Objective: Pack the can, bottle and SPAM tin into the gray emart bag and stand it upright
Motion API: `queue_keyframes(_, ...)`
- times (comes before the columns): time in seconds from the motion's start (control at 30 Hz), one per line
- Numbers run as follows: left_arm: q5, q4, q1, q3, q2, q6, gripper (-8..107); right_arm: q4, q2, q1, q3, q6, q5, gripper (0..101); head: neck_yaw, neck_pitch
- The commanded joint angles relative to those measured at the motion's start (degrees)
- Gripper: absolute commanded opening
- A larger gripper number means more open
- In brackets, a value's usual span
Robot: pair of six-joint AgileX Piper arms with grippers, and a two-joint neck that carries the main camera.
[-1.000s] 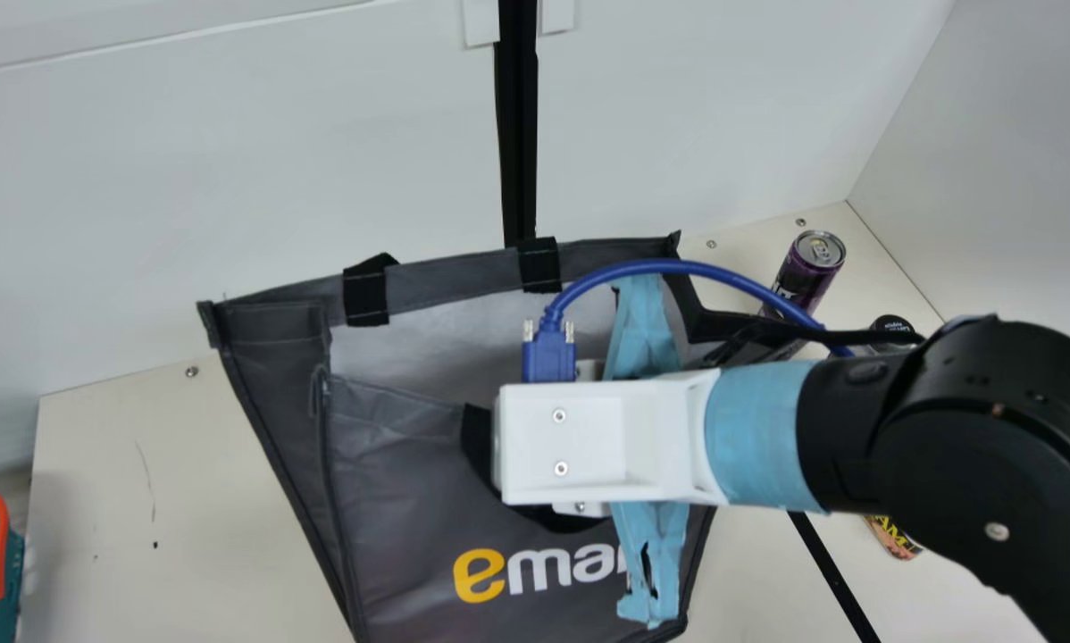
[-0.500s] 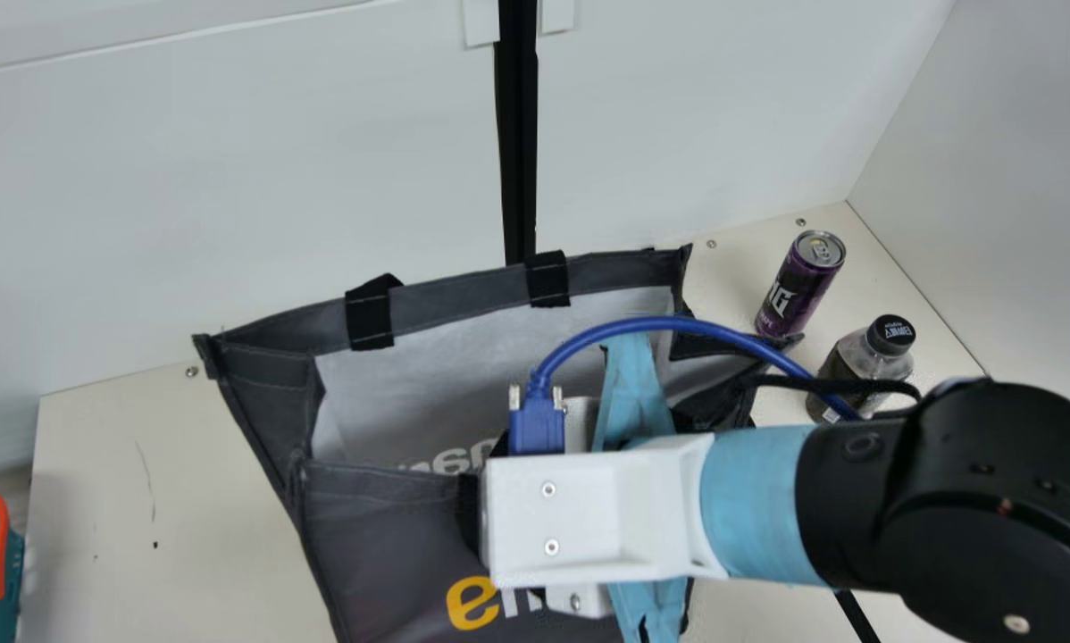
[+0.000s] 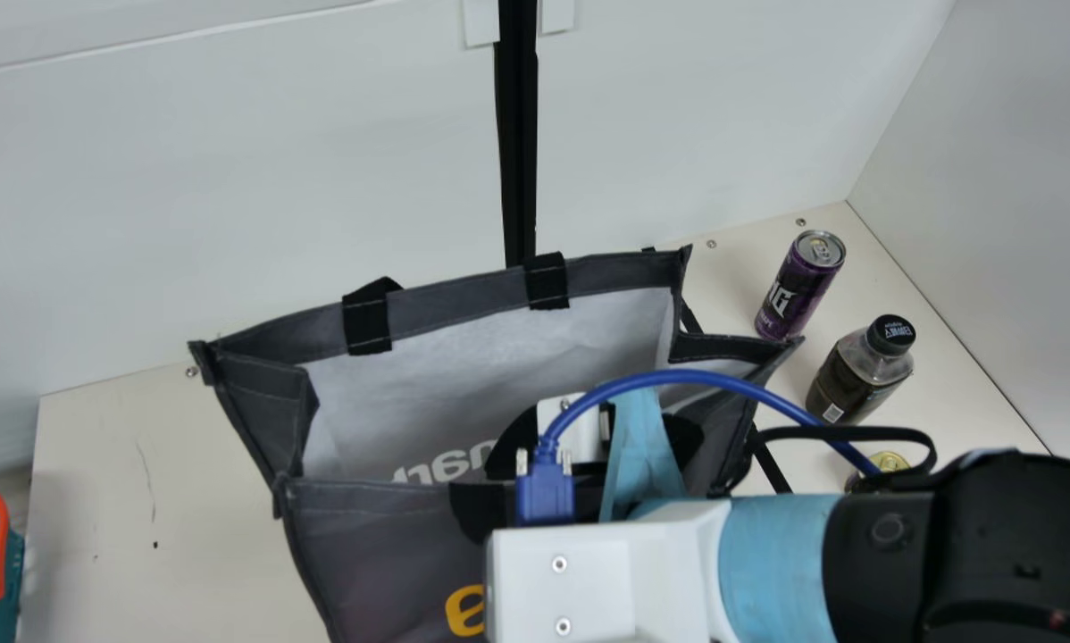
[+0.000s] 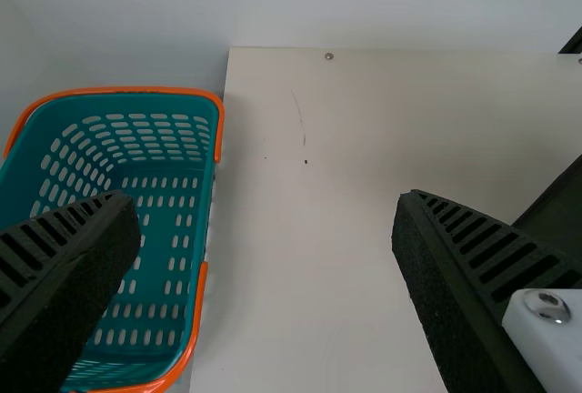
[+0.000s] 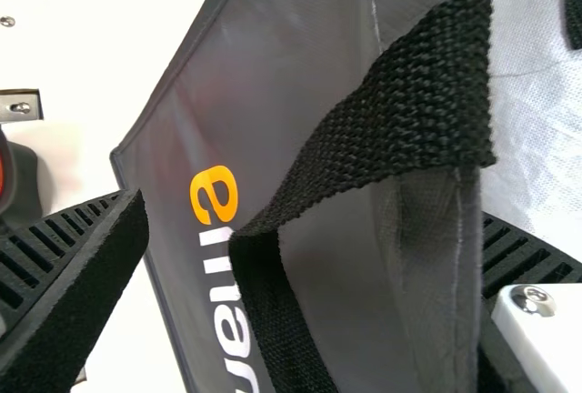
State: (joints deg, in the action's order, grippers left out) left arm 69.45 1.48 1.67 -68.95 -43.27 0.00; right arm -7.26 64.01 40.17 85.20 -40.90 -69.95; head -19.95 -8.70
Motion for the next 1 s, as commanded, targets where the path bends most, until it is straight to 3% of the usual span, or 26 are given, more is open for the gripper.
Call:
queue_keyframes(0.0,0.0,0.0,0.0,0.0,0.0,0.0,90,0.2,-0.3,0.9,-0.4,1.1,0.0,95,0.0,-1.3)
queue_keyframes(0.5,0.0,0.0,0.0,0.0,0.0,0.0,90,3.9,-3.7,7.6,-2.3,6.8,0.0,95,0.0,-1.3)
queue_keyframes(0.97,0.0,0.0,0.0,0.0,0.0,0.0,90,5.8,-6.0,10.2,-0.5,9.0,0.0,95,0.0,-1.3)
